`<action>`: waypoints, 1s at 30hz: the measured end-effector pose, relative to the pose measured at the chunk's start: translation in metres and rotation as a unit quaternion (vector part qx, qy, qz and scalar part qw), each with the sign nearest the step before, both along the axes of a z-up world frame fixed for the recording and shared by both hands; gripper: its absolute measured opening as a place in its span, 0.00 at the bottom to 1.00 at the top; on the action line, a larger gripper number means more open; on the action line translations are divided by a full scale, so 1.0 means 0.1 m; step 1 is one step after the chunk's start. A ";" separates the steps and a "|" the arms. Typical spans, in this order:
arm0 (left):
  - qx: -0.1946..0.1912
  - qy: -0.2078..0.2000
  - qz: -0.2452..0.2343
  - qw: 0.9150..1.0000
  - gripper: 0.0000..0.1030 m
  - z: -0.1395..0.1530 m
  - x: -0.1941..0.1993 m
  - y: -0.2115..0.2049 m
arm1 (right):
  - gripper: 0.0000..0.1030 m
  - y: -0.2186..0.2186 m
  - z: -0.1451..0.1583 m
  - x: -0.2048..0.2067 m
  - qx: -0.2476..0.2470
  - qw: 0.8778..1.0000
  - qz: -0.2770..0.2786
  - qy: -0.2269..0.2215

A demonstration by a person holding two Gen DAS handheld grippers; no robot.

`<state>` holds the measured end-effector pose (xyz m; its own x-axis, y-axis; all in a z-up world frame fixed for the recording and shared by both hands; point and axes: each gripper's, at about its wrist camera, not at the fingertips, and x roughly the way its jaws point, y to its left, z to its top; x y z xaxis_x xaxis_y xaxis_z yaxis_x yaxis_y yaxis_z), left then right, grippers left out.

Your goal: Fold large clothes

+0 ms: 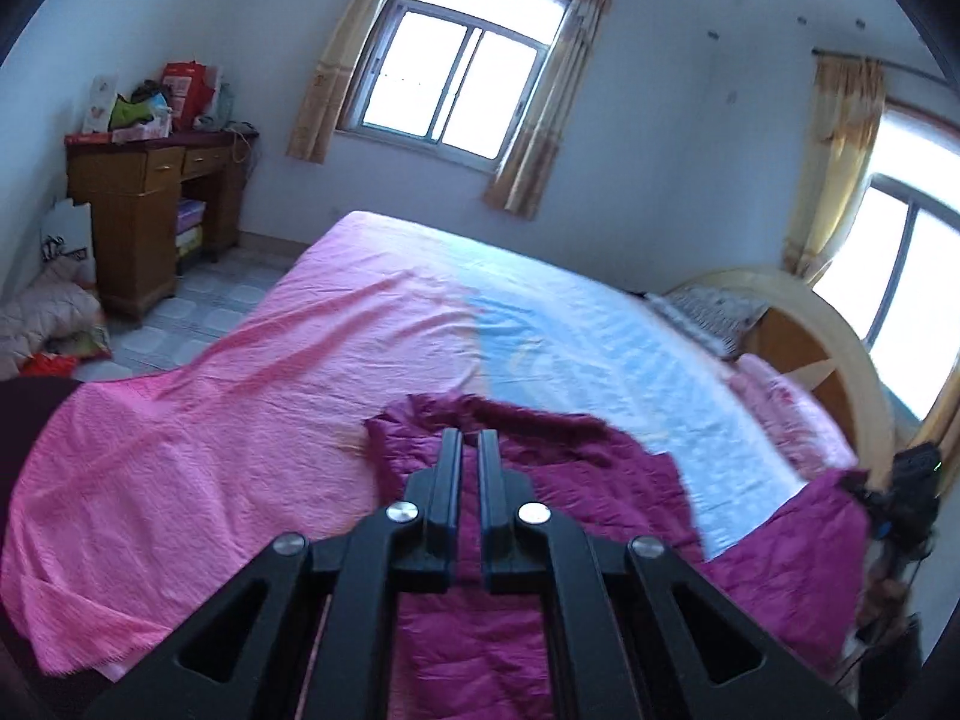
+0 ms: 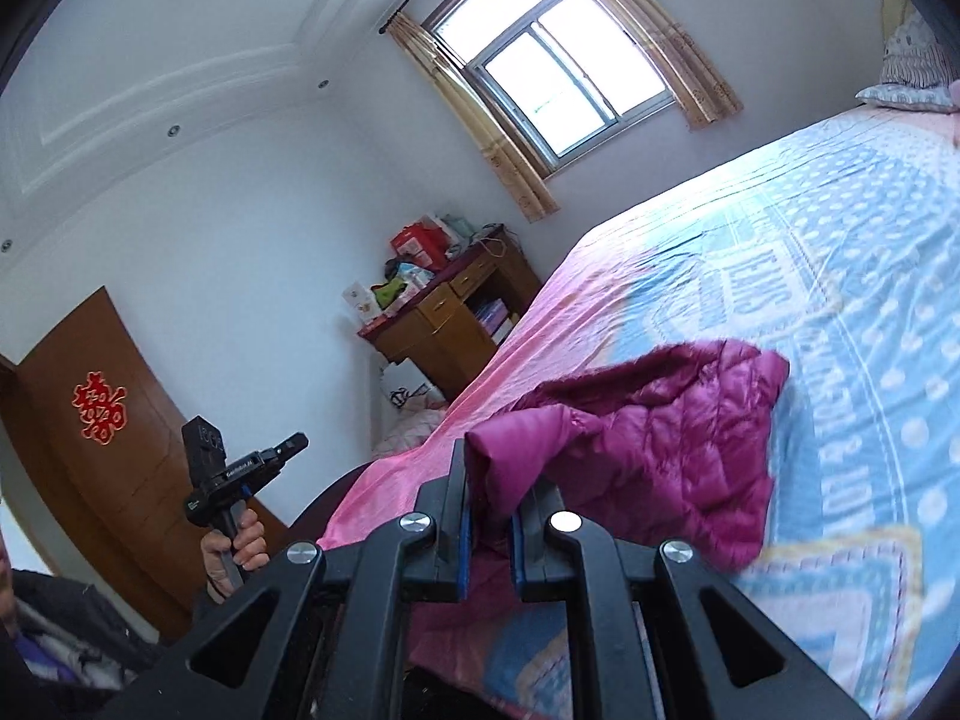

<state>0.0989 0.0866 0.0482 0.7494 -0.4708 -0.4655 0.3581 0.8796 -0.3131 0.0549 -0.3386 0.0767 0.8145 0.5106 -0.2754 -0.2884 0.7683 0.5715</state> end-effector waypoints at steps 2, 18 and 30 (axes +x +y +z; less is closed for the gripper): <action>0.015 0.013 -0.005 1.000 0.05 -0.15 0.04 0.06 | 0.09 0.00 0.03 0.12 -0.004 1.000 -0.004 0.002; 0.055 0.054 -0.020 0.997 0.41 -0.70 0.42 0.21 | 0.09 -0.29 -0.57 2.18 -0.048 0.985 -0.105 0.124; -0.026 0.022 -0.111 0.993 1.00 -0.66 0.64 0.05 | 0.09 -0.56 -1.42 2.71 -0.041 0.965 -0.163 0.203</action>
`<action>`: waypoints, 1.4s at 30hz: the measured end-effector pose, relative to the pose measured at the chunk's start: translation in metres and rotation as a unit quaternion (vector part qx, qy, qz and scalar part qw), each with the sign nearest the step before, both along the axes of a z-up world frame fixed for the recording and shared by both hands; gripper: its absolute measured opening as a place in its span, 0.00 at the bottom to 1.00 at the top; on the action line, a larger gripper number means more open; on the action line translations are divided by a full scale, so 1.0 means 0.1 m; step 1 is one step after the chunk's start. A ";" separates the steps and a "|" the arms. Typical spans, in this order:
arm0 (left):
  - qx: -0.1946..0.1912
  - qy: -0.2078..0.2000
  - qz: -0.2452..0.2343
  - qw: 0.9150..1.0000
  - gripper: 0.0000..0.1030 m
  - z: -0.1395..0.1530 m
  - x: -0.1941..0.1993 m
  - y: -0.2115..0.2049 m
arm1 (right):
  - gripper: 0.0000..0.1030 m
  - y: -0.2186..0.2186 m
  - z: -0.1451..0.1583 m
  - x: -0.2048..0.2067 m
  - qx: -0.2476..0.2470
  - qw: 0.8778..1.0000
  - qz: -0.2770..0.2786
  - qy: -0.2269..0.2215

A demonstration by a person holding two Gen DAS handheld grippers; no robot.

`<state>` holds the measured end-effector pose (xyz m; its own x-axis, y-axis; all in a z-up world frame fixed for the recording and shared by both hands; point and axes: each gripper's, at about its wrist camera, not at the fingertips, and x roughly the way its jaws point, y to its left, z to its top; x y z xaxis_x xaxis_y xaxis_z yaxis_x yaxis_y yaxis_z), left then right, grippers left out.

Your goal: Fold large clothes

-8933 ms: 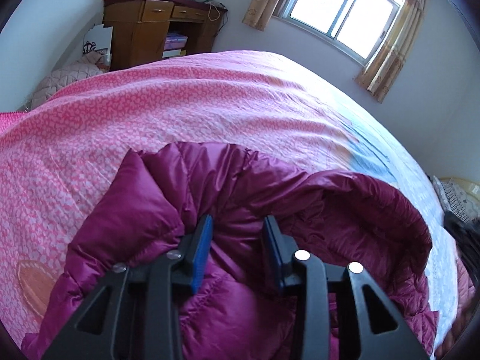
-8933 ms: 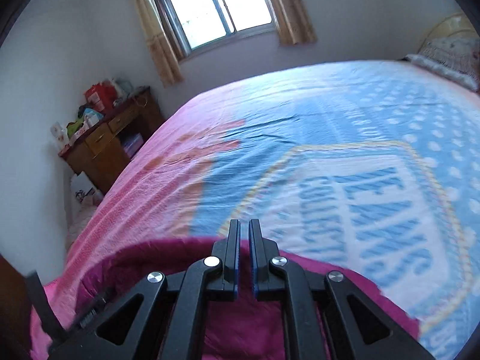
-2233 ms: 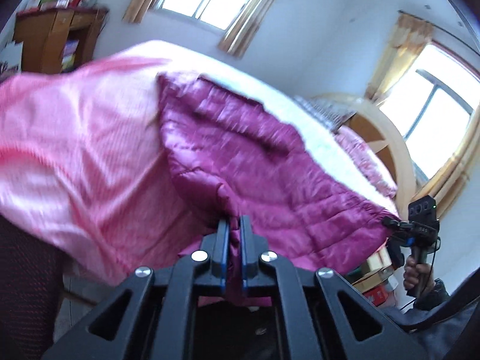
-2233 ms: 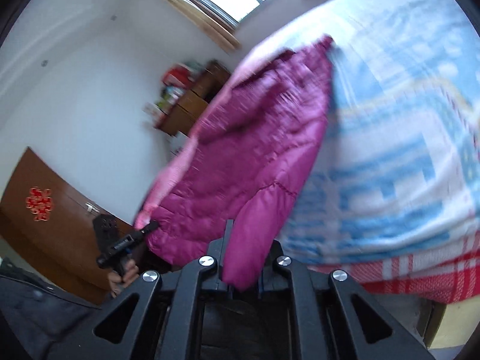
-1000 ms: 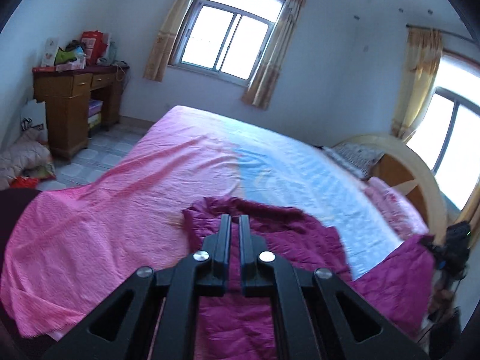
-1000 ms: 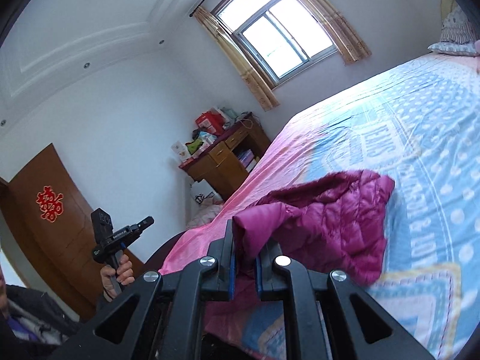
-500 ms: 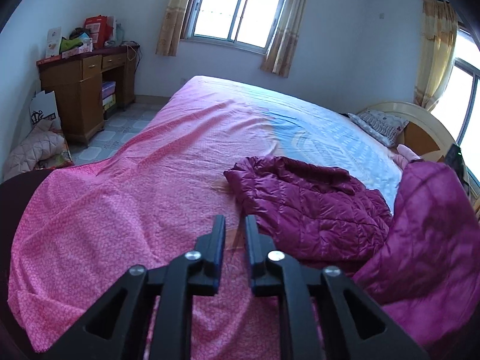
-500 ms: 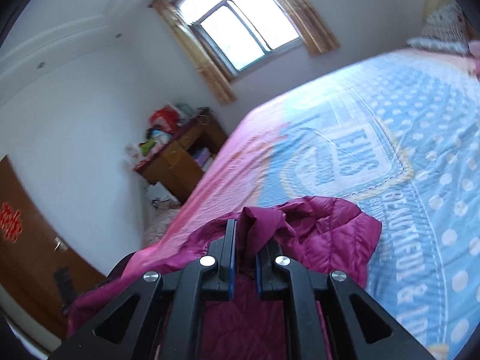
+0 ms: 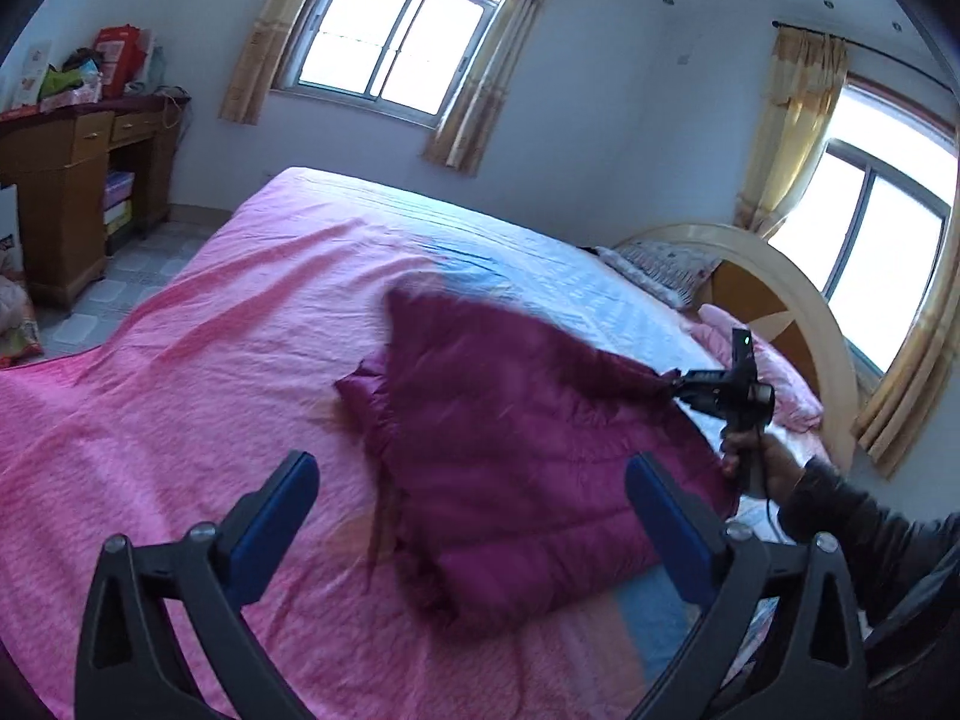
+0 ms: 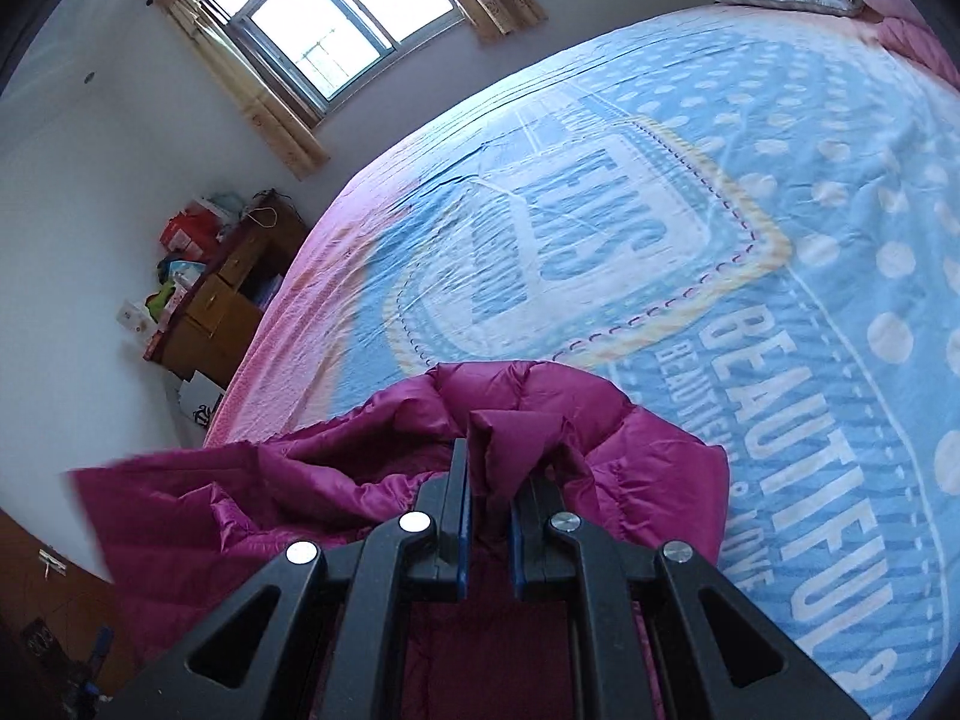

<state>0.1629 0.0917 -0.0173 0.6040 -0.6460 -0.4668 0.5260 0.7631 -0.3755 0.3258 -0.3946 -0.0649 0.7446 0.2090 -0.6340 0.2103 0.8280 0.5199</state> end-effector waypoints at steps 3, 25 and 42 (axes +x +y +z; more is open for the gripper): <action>0.017 0.017 0.018 1.000 1.00 -0.07 0.29 -0.18 | 0.09 0.04 0.01 -0.01 -0.004 1.000 0.003 -0.008; 0.079 0.164 0.094 0.979 0.91 -0.65 1.19 -0.73 | 0.76 0.13 0.00 0.32 -0.140 0.984 0.095 0.055; 0.229 -0.064 0.163 0.957 0.13 -0.13 0.65 -1.08 | 0.15 0.57 0.42 -0.36 -0.281 0.956 0.041 -0.074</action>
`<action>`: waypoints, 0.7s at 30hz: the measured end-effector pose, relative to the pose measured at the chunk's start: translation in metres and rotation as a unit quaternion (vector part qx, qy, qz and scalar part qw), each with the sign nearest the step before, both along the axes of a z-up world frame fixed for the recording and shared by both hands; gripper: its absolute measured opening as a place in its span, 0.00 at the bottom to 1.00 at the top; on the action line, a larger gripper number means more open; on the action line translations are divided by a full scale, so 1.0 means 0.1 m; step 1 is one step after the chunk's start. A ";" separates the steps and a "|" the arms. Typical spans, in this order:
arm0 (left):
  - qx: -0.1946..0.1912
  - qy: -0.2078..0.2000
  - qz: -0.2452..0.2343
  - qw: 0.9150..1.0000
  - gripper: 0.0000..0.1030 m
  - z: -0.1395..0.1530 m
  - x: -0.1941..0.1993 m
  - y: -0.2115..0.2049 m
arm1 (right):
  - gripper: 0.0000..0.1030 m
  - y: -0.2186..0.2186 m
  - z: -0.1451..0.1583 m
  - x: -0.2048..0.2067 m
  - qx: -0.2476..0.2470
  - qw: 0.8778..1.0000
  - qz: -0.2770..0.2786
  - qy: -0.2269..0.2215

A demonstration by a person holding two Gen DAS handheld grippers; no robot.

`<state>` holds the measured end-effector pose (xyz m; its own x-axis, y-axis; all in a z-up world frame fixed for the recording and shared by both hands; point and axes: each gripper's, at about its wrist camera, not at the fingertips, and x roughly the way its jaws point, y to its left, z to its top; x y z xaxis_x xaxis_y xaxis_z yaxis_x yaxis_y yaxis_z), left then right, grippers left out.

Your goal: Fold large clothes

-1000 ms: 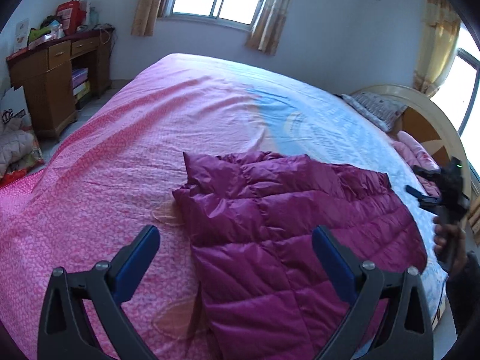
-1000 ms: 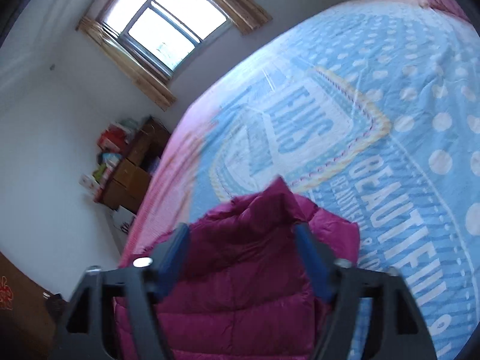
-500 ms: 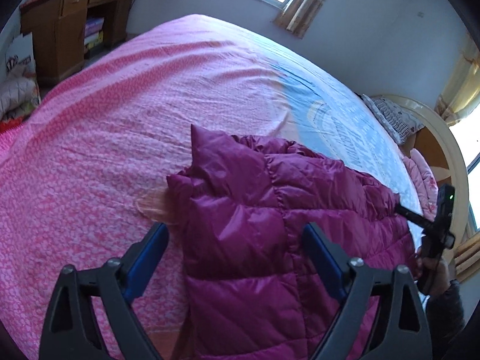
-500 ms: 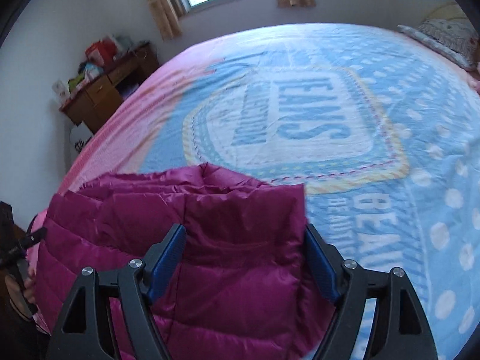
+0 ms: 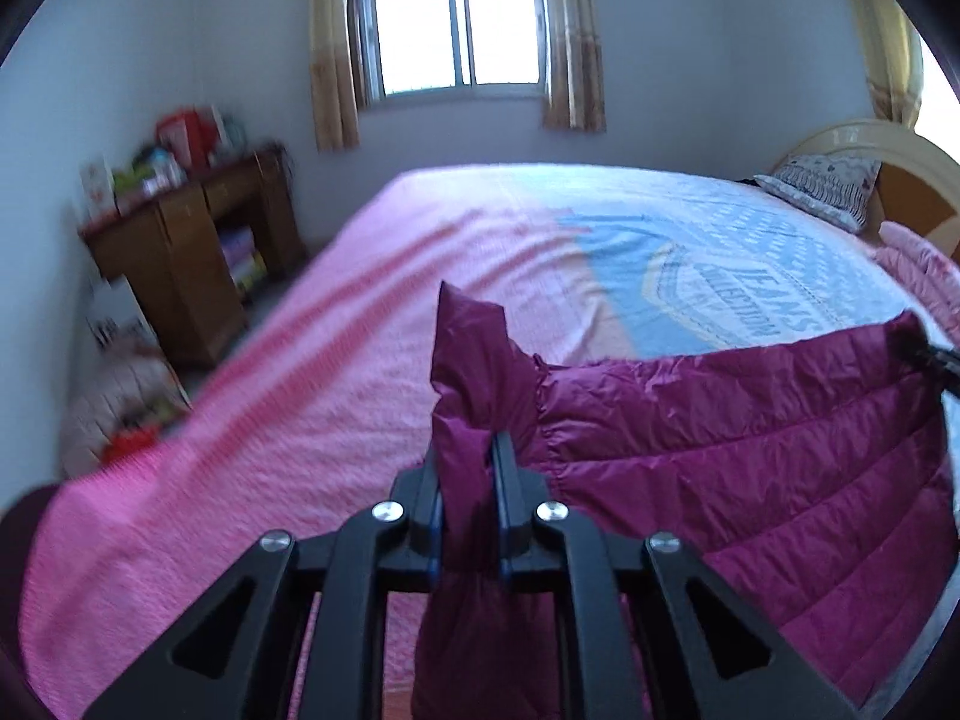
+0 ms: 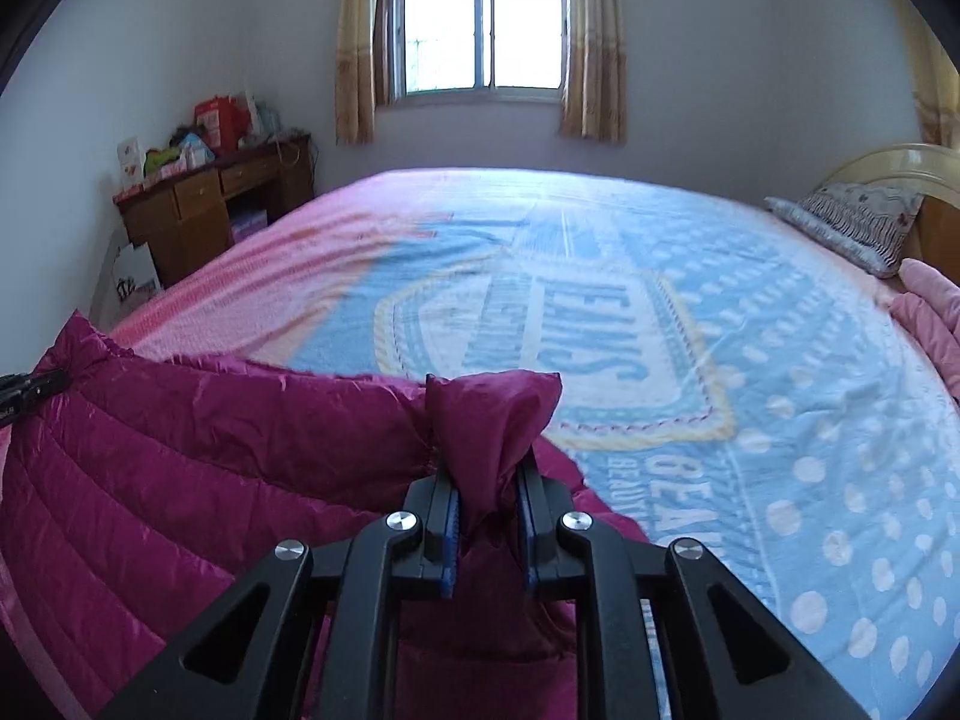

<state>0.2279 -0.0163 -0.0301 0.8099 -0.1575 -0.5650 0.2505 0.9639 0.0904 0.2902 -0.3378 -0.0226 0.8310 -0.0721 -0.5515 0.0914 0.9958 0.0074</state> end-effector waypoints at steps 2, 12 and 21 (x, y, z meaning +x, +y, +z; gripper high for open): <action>-0.001 -0.033 -0.009 0.999 0.13 0.11 -0.04 -0.04 | 0.15 0.01 0.11 -0.02 0.001 1.000 -0.007 -0.017; -0.014 0.052 0.050 0.997 0.13 -0.24 0.87 -0.13 | 0.15 -0.19 -0.20 0.60 -0.005 0.997 -0.076 0.031; 0.049 0.109 0.090 0.989 0.23 -0.73 0.94 -0.28 | 0.22 -0.04 -0.72 0.91 -0.061 0.988 -0.077 0.119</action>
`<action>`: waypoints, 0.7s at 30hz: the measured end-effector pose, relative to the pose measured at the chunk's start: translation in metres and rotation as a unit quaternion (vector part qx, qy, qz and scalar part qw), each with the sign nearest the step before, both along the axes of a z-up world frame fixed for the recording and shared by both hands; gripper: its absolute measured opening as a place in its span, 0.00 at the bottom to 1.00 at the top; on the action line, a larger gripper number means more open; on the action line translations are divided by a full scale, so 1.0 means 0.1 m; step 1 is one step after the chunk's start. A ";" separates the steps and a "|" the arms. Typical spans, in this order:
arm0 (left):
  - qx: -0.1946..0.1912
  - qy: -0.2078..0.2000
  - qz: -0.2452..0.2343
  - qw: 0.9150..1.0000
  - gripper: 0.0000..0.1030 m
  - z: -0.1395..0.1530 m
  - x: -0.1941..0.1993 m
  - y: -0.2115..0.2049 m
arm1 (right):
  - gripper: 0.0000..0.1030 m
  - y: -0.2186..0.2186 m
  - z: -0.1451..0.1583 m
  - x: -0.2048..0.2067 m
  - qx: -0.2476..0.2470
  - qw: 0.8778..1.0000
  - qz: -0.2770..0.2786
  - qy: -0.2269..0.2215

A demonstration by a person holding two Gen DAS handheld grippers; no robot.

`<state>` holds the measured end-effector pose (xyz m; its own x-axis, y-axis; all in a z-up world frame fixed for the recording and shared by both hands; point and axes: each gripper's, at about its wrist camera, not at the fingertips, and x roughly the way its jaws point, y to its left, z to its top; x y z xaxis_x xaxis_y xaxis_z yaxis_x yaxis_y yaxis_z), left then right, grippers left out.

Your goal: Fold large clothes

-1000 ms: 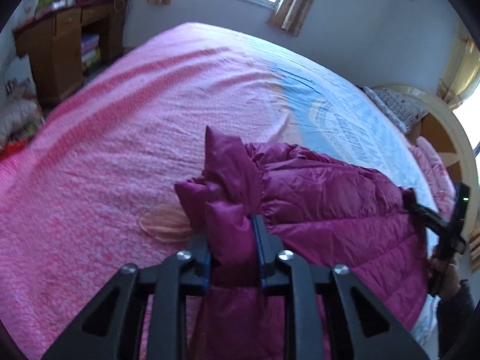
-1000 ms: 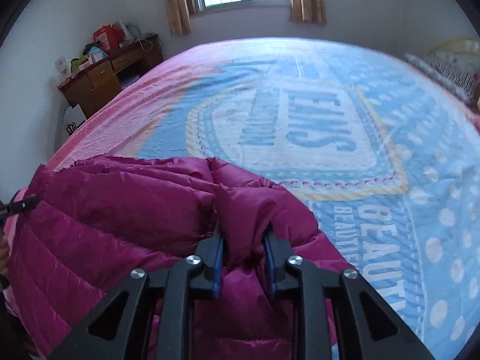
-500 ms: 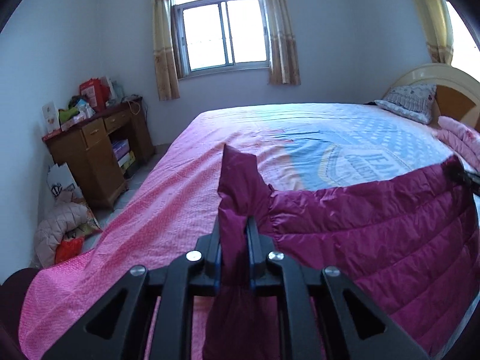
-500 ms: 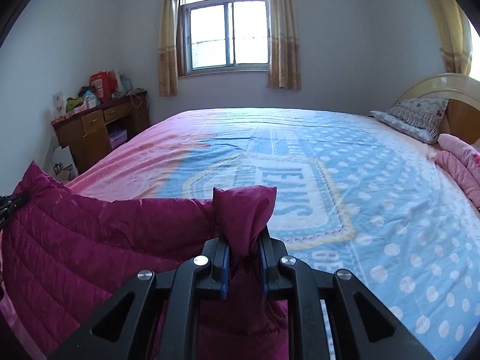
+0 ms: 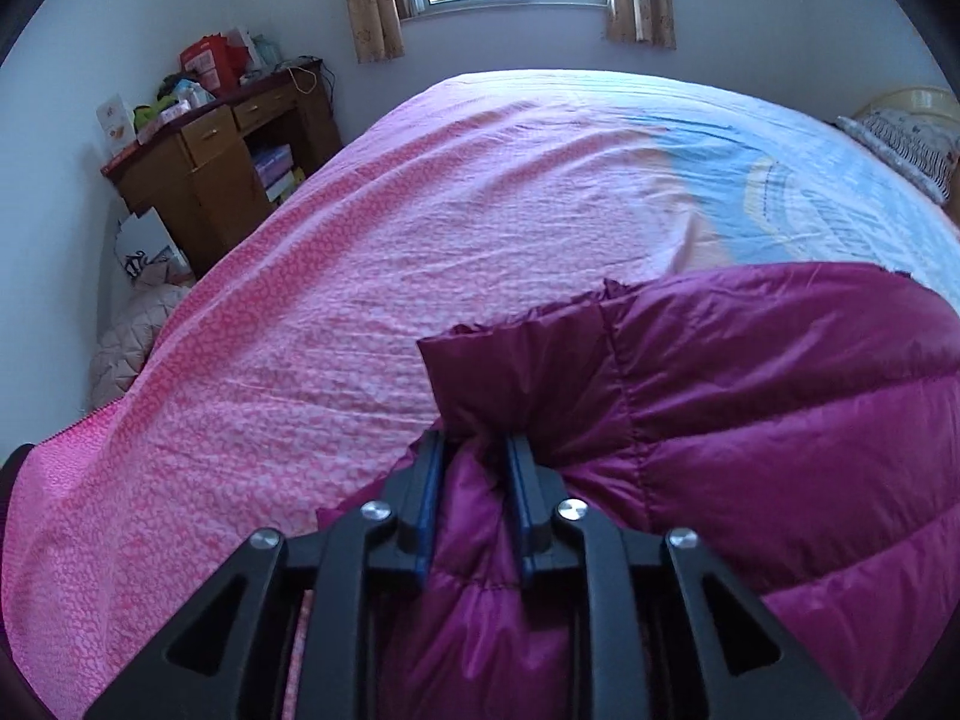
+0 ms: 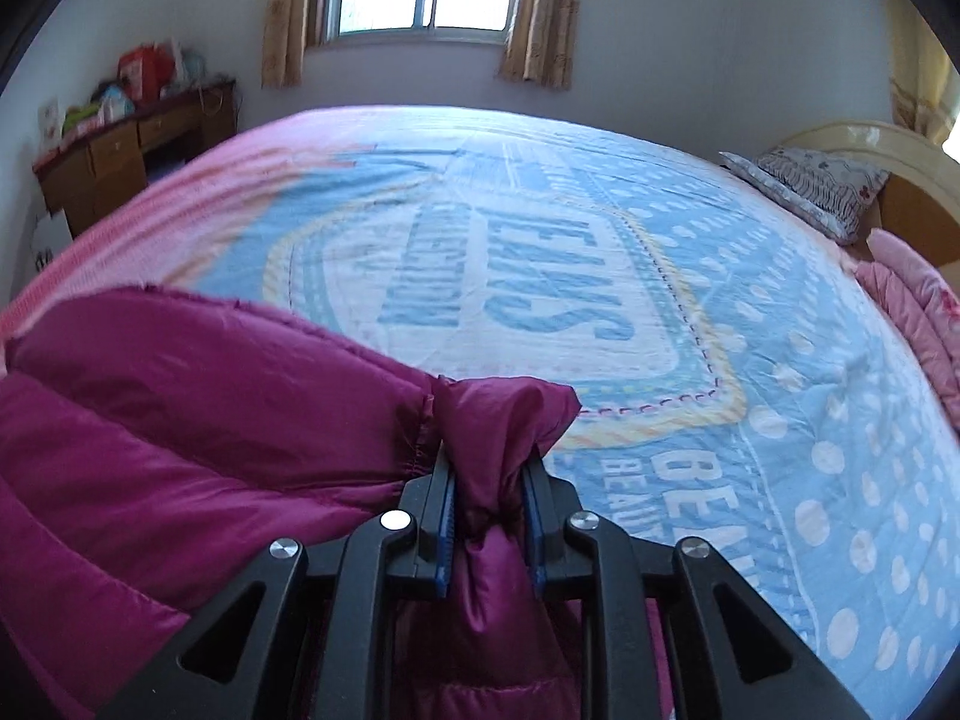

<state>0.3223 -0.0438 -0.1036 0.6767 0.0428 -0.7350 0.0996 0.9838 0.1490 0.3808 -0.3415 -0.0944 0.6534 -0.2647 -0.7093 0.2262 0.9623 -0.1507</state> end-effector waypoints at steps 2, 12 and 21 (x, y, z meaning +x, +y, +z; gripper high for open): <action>0.015 -0.003 0.009 1.000 0.26 -0.01 -0.01 -0.05 | 0.25 -0.03 -0.04 0.02 0.005 1.000 -0.006 0.006; 0.067 -0.006 0.017 0.998 0.27 -0.08 0.01 -0.18 | 0.39 -0.18 -0.06 0.02 0.041 0.999 -0.029 0.009; 0.155 -0.021 0.032 0.987 0.31 -0.16 0.03 -0.37 | 0.48 -0.23 -0.06 0.03 0.050 0.998 -0.041 0.011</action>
<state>0.3251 -0.0810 -0.1199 0.6955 0.3050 -0.6506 0.0267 0.8939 0.4475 0.3834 -0.3644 -0.1005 0.6157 -0.2444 -0.7491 0.3023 0.9512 -0.0618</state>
